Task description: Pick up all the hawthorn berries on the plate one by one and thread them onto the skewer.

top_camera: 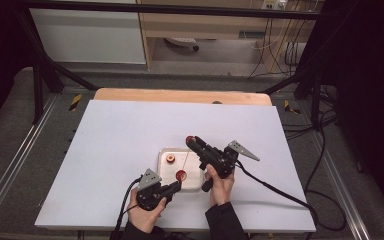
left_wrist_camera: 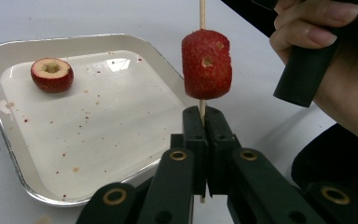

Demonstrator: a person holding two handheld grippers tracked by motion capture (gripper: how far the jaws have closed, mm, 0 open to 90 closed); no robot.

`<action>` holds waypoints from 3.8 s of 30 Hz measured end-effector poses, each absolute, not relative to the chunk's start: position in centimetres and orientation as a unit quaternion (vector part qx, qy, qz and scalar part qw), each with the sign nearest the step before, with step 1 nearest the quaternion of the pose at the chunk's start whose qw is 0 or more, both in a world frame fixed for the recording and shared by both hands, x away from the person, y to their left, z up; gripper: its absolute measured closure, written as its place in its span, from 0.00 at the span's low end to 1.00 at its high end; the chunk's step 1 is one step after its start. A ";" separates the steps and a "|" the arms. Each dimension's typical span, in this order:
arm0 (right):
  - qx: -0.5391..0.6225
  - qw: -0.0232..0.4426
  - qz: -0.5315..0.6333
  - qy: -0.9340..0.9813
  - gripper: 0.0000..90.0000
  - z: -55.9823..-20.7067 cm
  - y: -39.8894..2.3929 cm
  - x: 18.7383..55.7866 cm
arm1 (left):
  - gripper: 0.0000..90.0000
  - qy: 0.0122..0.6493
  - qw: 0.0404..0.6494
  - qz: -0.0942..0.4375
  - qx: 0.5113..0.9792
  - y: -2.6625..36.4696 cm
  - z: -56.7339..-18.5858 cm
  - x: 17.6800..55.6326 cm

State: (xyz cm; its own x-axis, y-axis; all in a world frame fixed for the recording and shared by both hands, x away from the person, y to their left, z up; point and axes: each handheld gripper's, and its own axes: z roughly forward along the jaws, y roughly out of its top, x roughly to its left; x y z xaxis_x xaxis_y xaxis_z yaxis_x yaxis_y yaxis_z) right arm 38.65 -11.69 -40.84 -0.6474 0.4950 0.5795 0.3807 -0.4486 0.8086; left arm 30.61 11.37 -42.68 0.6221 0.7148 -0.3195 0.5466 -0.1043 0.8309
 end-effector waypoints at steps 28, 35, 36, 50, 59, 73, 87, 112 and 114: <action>0.440 0.023 0.731 0.521 0.68 -41.6 -11.0 38.0 | 0.98 0.440 0.520 0.087 0.727 11.0 -42.9 30.5; 0.446 0.020 0.730 0.517 0.69 -41.9 -10.7 37.7 | 0.99 0.449 0.525 0.086 0.718 11.2 -42.7 30.5; 0.445 0.020 0.730 0.519 0.69 -41.8 -10.8 37.7 | 0.99 0.446 0.527 0.088 0.718 11.2 -42.6 30.5; 0.437 -0.006 0.702 0.563 0.69 -42.5 -10.4 36.9 | 0.98 0.439 0.525 0.096 0.723 11.1 -42.0 31.7; 0.431 -0.003 0.688 0.584 0.66 -42.7 -10.4 36.7 | 0.98 0.427 0.526 0.104 0.728 11.5 -42.6 32.3; 0.426 0.058 0.580 0.691 0.19 -41.6 -12.4 38.0 | 0.98 0.422 0.501 0.119 0.746 16.8 -43.9 31.9; 0.402 0.056 0.465 0.786 0.11 -40.5 -12.2 40.2 | 0.98 0.419 0.483 0.130 0.758 19.5 -43.8 31.3; 0.359 0.051 0.340 0.868 0.15 -39.3 -5.0 44.6 | 0.98 0.425 0.471 0.125 0.763 21.3 -43.8 31.5; 0.357 0.049 0.328 0.873 0.16 -39.4 -4.5 45.0 | 0.98 0.426 0.471 0.124 0.763 21.4 -43.8 31.5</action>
State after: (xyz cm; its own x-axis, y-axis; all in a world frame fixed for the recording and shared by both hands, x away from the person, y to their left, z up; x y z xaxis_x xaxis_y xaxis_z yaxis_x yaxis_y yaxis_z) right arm 44.98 -4.52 -39.35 -0.7402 0.6560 0.1476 0.5911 0.5302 0.6079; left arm 31.52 21.37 -43.77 0.6068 0.7662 -0.2115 0.5321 -0.1939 0.8242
